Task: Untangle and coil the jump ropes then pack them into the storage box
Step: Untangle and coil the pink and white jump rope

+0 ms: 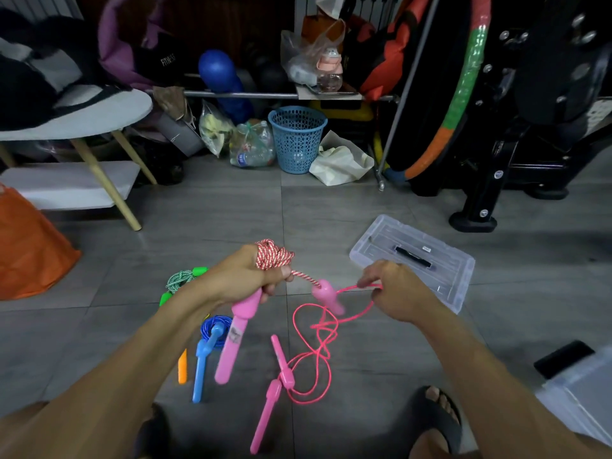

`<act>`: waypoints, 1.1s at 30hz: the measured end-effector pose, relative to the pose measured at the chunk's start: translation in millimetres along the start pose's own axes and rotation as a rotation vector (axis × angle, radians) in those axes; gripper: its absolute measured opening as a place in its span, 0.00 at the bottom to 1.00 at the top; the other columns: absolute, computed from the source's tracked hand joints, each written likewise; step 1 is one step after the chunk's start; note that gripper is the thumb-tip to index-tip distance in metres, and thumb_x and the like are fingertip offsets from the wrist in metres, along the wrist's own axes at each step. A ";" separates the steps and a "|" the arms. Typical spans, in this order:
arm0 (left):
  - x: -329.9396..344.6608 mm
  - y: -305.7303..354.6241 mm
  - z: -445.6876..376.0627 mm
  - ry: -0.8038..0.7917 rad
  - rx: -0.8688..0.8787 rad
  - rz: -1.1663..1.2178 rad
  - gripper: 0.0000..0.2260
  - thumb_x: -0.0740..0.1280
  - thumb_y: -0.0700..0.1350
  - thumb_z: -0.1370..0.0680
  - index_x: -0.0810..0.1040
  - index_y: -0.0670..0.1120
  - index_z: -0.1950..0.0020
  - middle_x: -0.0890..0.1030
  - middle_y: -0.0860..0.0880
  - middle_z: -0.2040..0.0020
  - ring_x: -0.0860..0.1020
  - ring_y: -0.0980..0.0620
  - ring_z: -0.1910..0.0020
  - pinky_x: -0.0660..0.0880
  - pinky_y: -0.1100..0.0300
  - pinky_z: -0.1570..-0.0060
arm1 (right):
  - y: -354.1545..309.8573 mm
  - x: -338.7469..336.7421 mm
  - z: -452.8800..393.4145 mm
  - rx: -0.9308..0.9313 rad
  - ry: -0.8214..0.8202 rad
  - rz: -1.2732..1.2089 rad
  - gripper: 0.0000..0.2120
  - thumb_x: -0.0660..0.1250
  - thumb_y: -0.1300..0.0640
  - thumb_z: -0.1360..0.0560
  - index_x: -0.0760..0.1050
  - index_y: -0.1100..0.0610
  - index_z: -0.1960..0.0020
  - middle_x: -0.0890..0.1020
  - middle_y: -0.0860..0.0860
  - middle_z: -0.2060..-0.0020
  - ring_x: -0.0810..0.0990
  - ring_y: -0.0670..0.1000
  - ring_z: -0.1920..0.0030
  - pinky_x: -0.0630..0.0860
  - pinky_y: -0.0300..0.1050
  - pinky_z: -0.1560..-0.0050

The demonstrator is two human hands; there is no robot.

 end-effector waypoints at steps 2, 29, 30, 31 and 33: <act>1.3 2.8 1.0 -0.018 0.006 0.073 0.07 0.64 0.39 0.21 0.77 0.40 0.58 0.73 0.50 0.77 0.71 0.53 0.77 0.70 0.63 0.73 | -3.8 3.5 3.4 0.011 0.016 0.024 0.15 0.64 0.62 0.28 0.80 0.50 0.44 0.78 0.48 0.39 0.74 0.51 0.37 0.71 0.47 0.37; 4.3 1.1 -3.5 0.186 0.001 0.763 0.06 0.61 0.36 0.21 0.76 0.40 0.48 0.81 0.47 0.68 0.82 0.51 0.69 0.79 0.59 0.64 | -41.9 -44.4 23.8 -0.087 0.001 -0.624 0.18 0.70 0.54 0.27 0.72 0.58 0.73 0.76 0.55 0.75 0.72 0.49 0.72 0.70 0.44 0.66; 0.9 0.6 -4.1 0.206 -0.007 0.825 0.08 0.61 0.37 0.21 0.76 0.41 0.44 0.81 0.48 0.69 0.81 0.52 0.70 0.79 0.61 0.65 | -37.4 -43.9 24.3 -0.050 -0.038 -0.582 0.17 0.70 0.53 0.27 0.73 0.58 0.71 0.77 0.54 0.74 0.74 0.50 0.73 0.72 0.45 0.66; -0.9 -0.2 -4.8 0.213 -0.014 0.878 0.09 0.60 0.37 0.21 0.76 0.42 0.42 0.80 0.49 0.70 0.80 0.53 0.71 0.79 0.63 0.66 | -34.3 -42.8 25.4 -0.021 -0.072 -0.554 0.17 0.69 0.51 0.26 0.73 0.59 0.70 0.79 0.53 0.74 0.75 0.50 0.73 0.74 0.46 0.66; -0.4 -0.4 -4.5 0.172 -0.019 0.933 0.12 0.60 0.37 0.22 0.75 0.41 0.40 0.77 0.49 0.72 0.76 0.54 0.74 0.76 0.64 0.69 | -29.5 -40.7 26.1 0.011 -0.087 -0.454 0.16 0.66 0.51 0.24 0.73 0.59 0.66 0.81 0.51 0.74 0.78 0.51 0.73 0.76 0.47 0.66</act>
Point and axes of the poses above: each hand's wrist, its own z-axis away from the middle knuckle, its own x-axis out of the palm, y = z × x, the point moved 4 cm from there along -z, towards the middle knuckle
